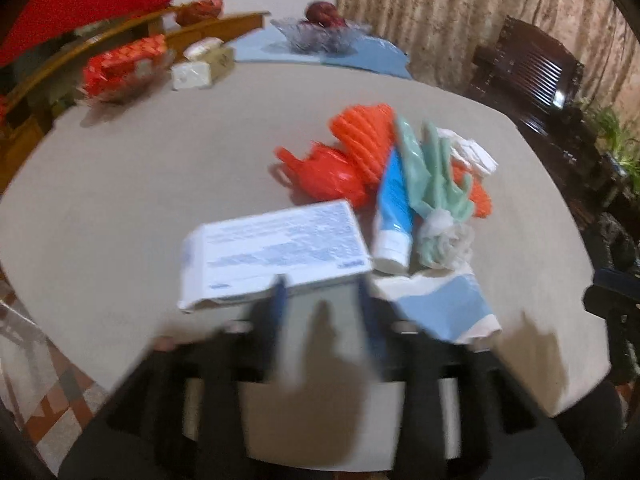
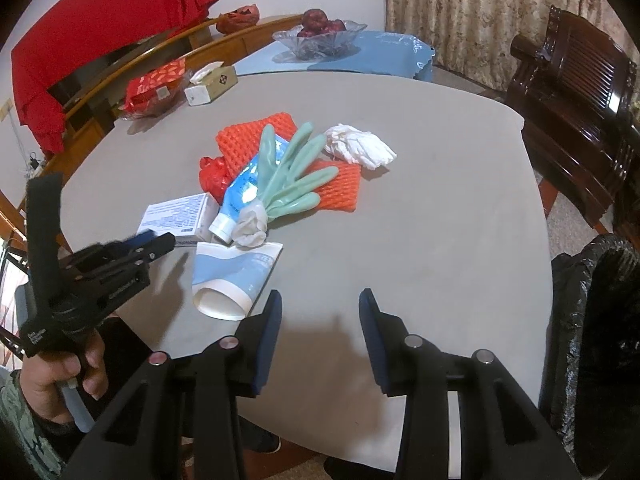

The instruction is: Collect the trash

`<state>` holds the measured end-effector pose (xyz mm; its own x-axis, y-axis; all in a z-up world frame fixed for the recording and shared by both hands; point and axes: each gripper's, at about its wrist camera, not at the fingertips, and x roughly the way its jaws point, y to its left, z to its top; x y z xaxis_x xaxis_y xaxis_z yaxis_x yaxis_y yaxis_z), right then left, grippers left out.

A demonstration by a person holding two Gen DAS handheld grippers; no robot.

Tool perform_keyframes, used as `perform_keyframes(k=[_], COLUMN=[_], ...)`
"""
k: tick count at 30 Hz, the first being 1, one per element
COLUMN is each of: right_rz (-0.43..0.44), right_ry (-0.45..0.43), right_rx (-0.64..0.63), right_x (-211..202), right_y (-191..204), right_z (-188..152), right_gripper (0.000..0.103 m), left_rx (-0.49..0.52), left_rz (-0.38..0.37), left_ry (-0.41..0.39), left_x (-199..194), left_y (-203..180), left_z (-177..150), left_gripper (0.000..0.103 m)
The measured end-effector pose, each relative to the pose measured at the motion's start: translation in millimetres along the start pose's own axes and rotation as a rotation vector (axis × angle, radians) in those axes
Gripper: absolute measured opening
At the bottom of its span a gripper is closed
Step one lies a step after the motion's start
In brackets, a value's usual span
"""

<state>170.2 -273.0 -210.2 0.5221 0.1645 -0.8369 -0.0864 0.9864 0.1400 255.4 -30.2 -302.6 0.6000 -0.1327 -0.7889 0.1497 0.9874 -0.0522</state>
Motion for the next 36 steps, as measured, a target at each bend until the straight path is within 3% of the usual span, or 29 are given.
perform_keyframes(k=[2, 6, 12, 17, 18, 20, 21, 22, 30, 33, 36], right_rz=[0.0, -0.007, 0.01, 0.024, 0.026, 0.022, 0.024, 0.025, -0.042, -0.051, -0.007], right_ry=[-0.002, -0.009, -0.009, -0.031, -0.037, -0.056, -0.07, -0.08, -0.047, -0.02, 0.007], right_rx=[-0.001, -0.01, -0.035, -0.041, -0.041, -0.033, -0.024, -0.023, -0.058, -0.06, -0.039], right_x=[0, 0, 11, 21, 22, 24, 25, 27, 57, 70, 76], right_y=[0, 5, 30, 54, 58, 64, 69, 73, 91, 89, 82], right_z=[-1, -2, -9, -10, -10, -9, -10, -10, -8, -11, -11], right_gripper=[0.04, 0.04, 0.04, 0.04, 0.042, 0.057, 0.07, 0.075, 0.08, 0.079, 0.059], left_rx=[-0.004, -0.004, -0.015, -0.016, -0.013, -0.009, -0.011, -0.015, -0.027, -0.034, -0.027], left_rz=[0.0, 0.038, 0.058, 0.01, 0.01, -0.007, -0.008, -0.011, -0.036, -0.046, -0.049], left_ry=[0.0, -0.035, -0.017, -0.011, -0.01, -0.004, -0.008, -0.015, 0.007, 0.018, 0.026], left_x=[-2, -11, -8, -7, -6, -5, -6, -7, -1, 2, 5], left_y=[4, 15, 42, 54, 55, 57, 58, 59, 64, 65, 63], left_z=[1, 0, -6, -6, -7, -8, -8, -7, -8, -8, -9], left_gripper=[0.046, 0.067, 0.067, 0.067, 0.067, 0.067, 0.067, 0.067, 0.067, 0.067, 0.067])
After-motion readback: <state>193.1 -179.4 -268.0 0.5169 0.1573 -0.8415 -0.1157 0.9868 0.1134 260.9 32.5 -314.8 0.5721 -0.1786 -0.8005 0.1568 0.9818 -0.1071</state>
